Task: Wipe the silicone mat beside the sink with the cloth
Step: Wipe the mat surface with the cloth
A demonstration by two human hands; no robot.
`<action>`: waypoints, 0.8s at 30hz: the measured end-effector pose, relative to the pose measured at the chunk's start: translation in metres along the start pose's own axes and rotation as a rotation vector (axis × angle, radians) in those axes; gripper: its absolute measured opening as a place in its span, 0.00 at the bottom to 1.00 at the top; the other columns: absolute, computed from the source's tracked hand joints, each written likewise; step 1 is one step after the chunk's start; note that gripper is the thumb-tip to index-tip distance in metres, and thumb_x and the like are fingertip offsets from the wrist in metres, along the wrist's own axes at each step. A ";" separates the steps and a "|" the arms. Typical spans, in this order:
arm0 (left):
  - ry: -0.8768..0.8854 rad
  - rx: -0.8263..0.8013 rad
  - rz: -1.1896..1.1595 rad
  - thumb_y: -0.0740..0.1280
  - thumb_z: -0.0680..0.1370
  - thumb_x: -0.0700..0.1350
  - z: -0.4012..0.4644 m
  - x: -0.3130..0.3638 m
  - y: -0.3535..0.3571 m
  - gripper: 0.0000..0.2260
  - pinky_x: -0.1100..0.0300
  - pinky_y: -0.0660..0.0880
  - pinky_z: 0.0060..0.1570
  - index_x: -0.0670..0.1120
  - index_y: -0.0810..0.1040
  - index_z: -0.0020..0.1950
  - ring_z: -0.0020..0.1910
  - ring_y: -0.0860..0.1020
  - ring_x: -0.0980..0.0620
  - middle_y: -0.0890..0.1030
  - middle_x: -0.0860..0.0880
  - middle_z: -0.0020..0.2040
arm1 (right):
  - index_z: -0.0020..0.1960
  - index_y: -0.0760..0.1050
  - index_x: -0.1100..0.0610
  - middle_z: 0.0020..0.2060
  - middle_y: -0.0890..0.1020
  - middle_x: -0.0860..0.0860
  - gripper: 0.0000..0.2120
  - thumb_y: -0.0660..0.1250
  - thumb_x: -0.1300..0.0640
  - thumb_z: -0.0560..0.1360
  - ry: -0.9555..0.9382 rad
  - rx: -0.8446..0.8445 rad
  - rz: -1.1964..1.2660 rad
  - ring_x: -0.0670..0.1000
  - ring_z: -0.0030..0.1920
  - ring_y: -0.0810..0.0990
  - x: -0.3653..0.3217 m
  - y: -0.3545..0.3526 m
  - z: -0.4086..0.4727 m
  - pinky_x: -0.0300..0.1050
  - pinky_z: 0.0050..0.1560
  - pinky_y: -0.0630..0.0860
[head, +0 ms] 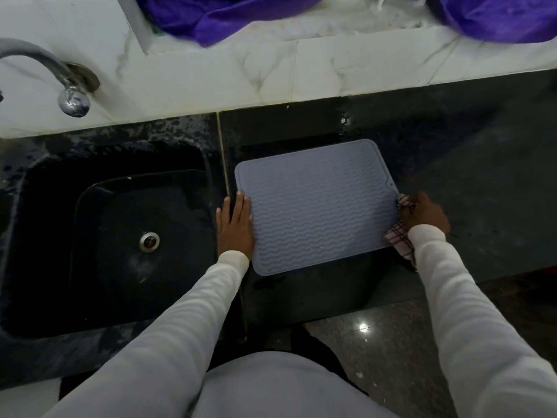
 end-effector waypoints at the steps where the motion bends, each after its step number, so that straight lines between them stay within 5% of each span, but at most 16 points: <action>1: 0.000 -0.004 0.000 0.49 0.85 0.46 0.000 0.000 0.000 0.23 0.46 0.40 0.76 0.48 0.50 0.80 0.79 0.44 0.45 0.48 0.51 0.80 | 0.57 0.71 0.52 0.53 0.79 0.63 0.13 0.63 0.49 0.75 0.007 -0.006 0.014 0.66 0.52 0.79 -0.001 0.002 0.001 0.56 0.50 0.75; 15: -0.043 -0.014 -0.033 0.49 0.85 0.46 0.000 0.007 -0.002 0.22 0.48 0.38 0.76 0.49 0.52 0.80 0.79 0.44 0.45 0.49 0.52 0.80 | 0.60 0.68 0.59 0.57 0.75 0.66 0.18 0.62 0.47 0.77 -0.037 0.070 0.099 0.69 0.54 0.77 -0.016 0.002 -0.030 0.59 0.52 0.73; 24: -0.117 0.027 -0.062 0.47 0.84 0.52 -0.017 0.025 0.000 0.24 0.49 0.35 0.74 0.46 0.53 0.80 0.79 0.46 0.48 0.48 0.47 0.80 | 0.54 0.70 0.50 0.47 0.79 0.57 0.08 0.59 0.48 0.78 -0.642 -0.080 0.146 0.61 0.43 0.81 -0.142 0.043 -0.176 0.49 0.40 0.75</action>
Point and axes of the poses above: each hand's wrist, its own z-axis towards the middle knuckle, its own y-axis out of the palm, x = y × z, the point moved 1 cm from there along z, towards the middle knuckle
